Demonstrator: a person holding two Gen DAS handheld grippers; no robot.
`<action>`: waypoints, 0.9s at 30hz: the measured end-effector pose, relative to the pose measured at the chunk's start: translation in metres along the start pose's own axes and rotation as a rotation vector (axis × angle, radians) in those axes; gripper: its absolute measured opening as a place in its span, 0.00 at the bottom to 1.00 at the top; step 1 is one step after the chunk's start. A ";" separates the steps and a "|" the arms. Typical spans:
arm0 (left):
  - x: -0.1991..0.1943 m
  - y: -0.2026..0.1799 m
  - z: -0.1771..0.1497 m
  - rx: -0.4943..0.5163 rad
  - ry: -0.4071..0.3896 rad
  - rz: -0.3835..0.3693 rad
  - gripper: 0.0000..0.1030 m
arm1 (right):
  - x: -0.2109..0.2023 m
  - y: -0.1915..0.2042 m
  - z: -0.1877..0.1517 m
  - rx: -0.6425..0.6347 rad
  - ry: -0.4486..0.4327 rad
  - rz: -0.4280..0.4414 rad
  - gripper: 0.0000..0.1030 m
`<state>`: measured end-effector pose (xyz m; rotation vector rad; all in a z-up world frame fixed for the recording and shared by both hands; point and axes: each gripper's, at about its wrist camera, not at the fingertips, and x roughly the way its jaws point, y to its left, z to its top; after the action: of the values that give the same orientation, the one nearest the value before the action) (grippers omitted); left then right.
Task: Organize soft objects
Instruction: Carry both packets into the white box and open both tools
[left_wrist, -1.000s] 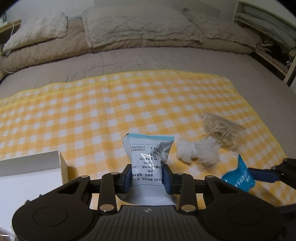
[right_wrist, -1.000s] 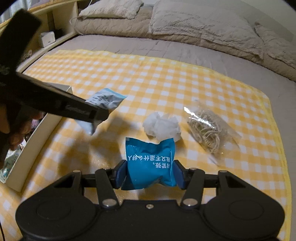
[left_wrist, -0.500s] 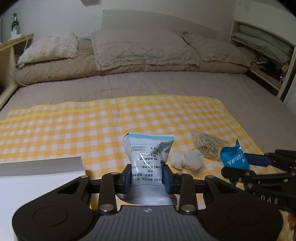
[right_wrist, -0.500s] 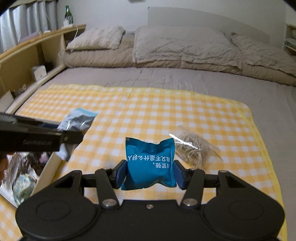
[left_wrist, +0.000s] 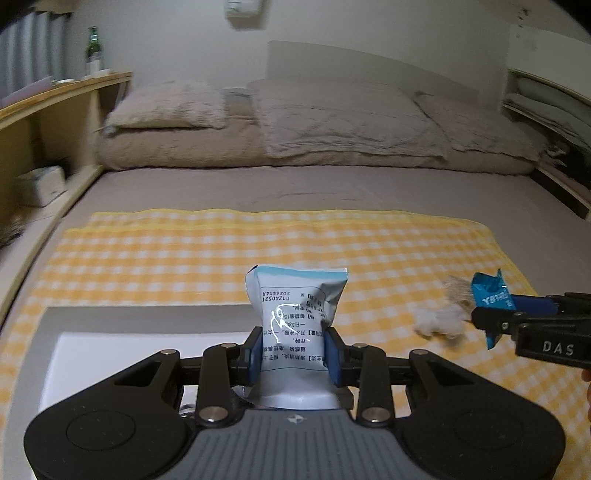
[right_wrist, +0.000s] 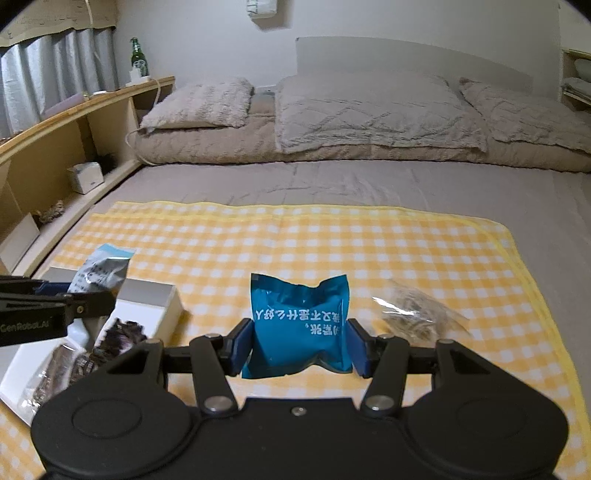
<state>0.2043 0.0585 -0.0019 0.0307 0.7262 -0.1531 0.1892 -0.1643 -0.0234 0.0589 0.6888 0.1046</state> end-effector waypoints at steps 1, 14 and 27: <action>-0.003 0.008 -0.002 -0.009 0.000 0.012 0.35 | 0.001 0.005 0.001 0.000 0.000 0.009 0.53; -0.040 0.106 -0.034 -0.104 0.016 0.148 0.35 | 0.010 0.096 0.012 -0.038 -0.015 0.159 0.53; -0.035 0.171 -0.075 -0.053 0.123 0.256 0.35 | 0.021 0.170 0.012 -0.107 -0.010 0.235 0.53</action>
<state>0.1547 0.2383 -0.0389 0.0828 0.8421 0.1133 0.1997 0.0067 -0.0125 0.0380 0.6636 0.3666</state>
